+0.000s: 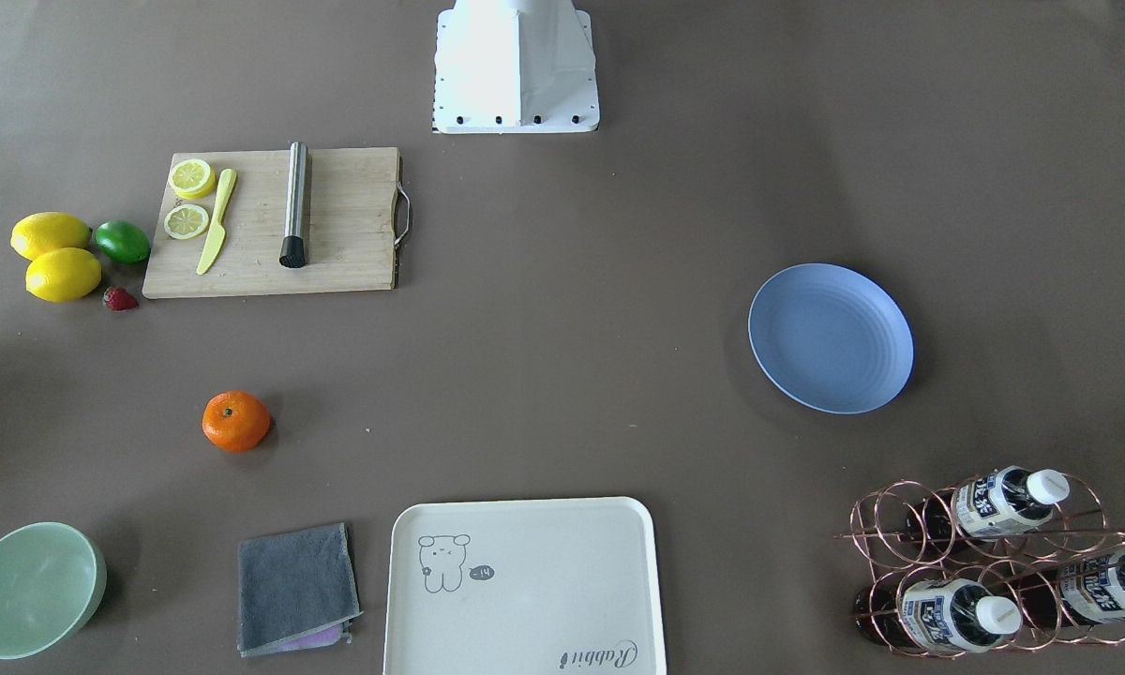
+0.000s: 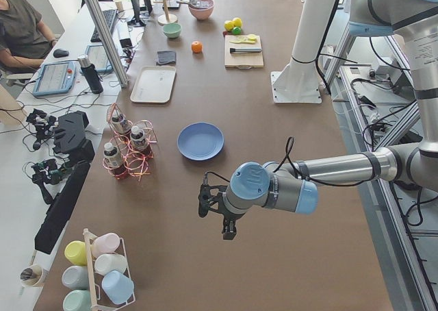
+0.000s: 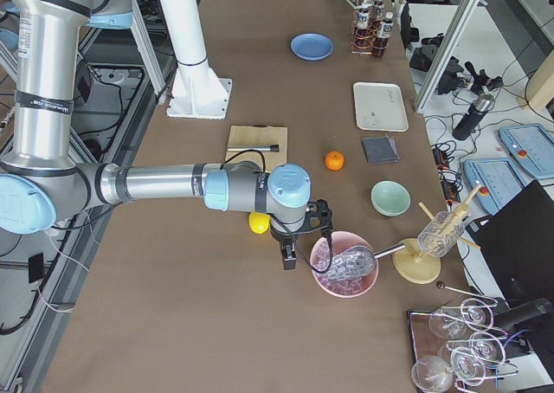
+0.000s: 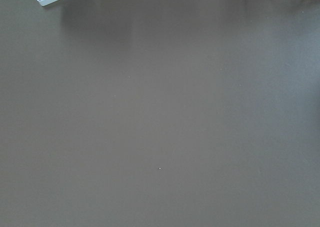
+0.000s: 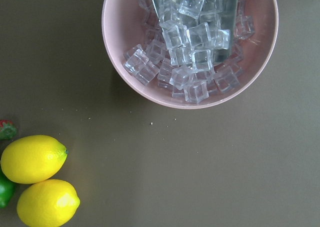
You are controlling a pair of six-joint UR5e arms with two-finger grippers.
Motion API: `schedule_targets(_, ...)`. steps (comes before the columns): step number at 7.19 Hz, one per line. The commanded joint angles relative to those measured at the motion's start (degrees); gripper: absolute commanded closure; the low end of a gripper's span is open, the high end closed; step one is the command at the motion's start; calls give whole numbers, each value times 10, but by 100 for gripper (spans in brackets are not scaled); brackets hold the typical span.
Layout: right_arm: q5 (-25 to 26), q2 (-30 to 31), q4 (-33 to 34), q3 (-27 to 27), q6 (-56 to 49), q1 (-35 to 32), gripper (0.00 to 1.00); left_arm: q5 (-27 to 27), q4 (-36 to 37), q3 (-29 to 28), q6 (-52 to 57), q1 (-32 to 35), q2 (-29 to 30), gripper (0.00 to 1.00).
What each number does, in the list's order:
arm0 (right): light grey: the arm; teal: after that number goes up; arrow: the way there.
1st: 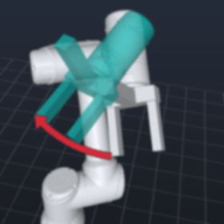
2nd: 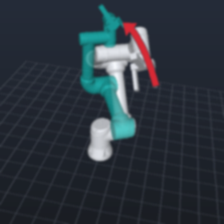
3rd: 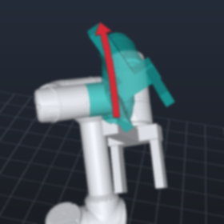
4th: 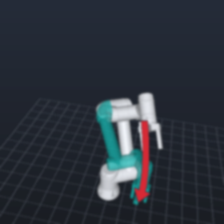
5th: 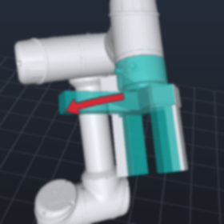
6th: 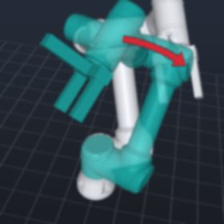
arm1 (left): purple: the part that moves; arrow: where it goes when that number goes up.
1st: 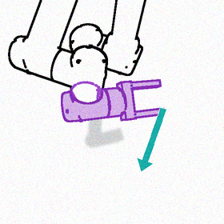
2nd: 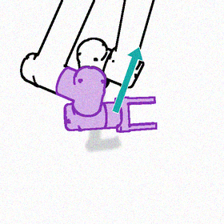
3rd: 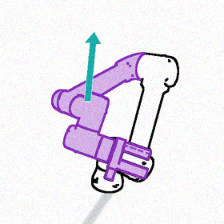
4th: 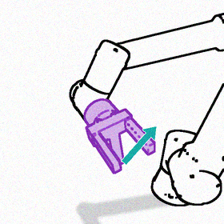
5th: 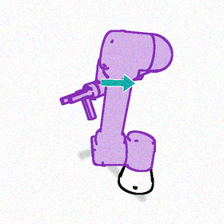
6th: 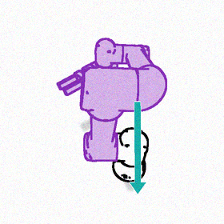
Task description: Pick orange to plate
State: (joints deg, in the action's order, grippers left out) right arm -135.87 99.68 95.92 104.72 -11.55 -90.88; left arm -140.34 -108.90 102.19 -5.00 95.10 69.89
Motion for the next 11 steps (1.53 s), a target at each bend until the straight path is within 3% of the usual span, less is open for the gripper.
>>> schedule_targets(1,-3,-4,1,0,4,1,0,-7,-10,3,-6,-14,3,3)
schedule_targets(3,-20,-8,1,-1,5,17,0,16,-74,-2,-145,-92,30,3)
schedule_targets(4,-24,-10,0,-1,5,35,0,23,-132,-7,-239,-157,33,3)
schedule_targets(5,-26,-13,0,-1,5,40,0,66,-210,-18,-302,-217,38,3)
schedule_targets(7,-30,-18,0,-1,5,50,0,97,-294,-79,-425,-298,85,3)
schedule_targets(11,-32,-17,-25,-2,4,70,0,149,-300,-95,-542,-403,168,11)
